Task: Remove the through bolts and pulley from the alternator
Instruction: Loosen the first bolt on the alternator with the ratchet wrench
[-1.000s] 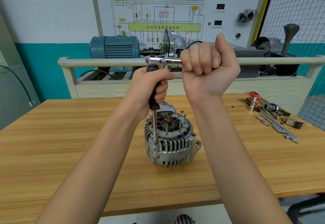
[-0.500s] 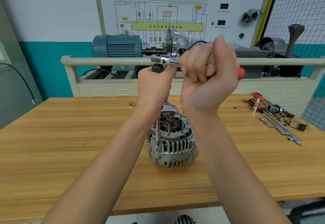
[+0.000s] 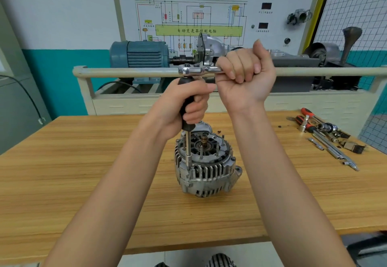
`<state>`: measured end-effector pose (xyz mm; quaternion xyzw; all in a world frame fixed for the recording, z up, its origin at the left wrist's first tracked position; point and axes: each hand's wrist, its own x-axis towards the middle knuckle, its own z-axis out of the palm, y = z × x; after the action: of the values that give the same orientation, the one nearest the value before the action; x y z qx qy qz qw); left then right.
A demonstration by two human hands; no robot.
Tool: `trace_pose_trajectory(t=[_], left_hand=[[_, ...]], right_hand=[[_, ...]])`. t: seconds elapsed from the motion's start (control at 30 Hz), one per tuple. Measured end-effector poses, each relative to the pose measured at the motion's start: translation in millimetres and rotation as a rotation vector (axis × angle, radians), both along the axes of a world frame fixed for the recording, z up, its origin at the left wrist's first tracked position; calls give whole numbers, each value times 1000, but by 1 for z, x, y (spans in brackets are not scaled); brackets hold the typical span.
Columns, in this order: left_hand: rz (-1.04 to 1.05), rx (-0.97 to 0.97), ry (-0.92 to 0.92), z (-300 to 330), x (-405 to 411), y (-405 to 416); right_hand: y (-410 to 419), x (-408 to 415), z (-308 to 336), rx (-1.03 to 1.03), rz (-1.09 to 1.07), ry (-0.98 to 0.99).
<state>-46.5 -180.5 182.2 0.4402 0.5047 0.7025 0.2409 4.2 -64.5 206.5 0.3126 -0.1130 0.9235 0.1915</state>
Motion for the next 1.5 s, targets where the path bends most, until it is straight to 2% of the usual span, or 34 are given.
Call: trace_pose_trajectory(t=[0.07, 0.13, 0.33, 0.43, 0.5, 0.57, 0.67, 0.77, 0.83, 0.9, 0.97, 1.17, 1.23, 1.33, 1.43, 1.5], left_hand=[[38, -7, -22, -1, 2, 4], [134, 3, -26, -2, 4, 8], [680, 98, -35, -4, 14, 21], [777, 149, -23, -5, 17, 25], [758, 148, -1, -7, 17, 24], [664, 126, 8, -7, 15, 19], [389, 77, 6, -4, 5, 6], [63, 12, 0, -1, -6, -4], [-72, -13, -10, 0, -6, -4], [-58, -25, -23, 0, -4, -1], [46, -24, -15, 0, -1, 2], [642, 96, -31, -3, 13, 18], [756, 143, -33, -3, 16, 24], [749, 165, -10, -7, 16, 25], [604, 114, 0, -7, 12, 18], [415, 85, 6, -5, 4, 8]], right_hand=[[3, -1, -2, -49, 22, -7], [2, 3, -3, -41, -44, -1], [-33, 19, -7, 191, -526, 145], [-51, 23, -12, 233, -755, 223], [-53, 24, -15, 234, -788, 247], [-46, 23, -13, 227, -700, 241], [-26, 17, -4, 199, -452, 125], [-10, 6, 2, 77, -146, -25], [-2, 0, 2, -17, 23, -54], [1, -1, 0, -60, 51, -51], [-2, 3, -1, -49, -24, -28], [-34, 19, -9, 176, -516, 164], [-46, 21, -11, 211, -672, 222], [-53, 23, -12, 219, -806, 248], [-40, 21, -10, 228, -658, 229], [-26, 16, -5, 212, -480, 136]])
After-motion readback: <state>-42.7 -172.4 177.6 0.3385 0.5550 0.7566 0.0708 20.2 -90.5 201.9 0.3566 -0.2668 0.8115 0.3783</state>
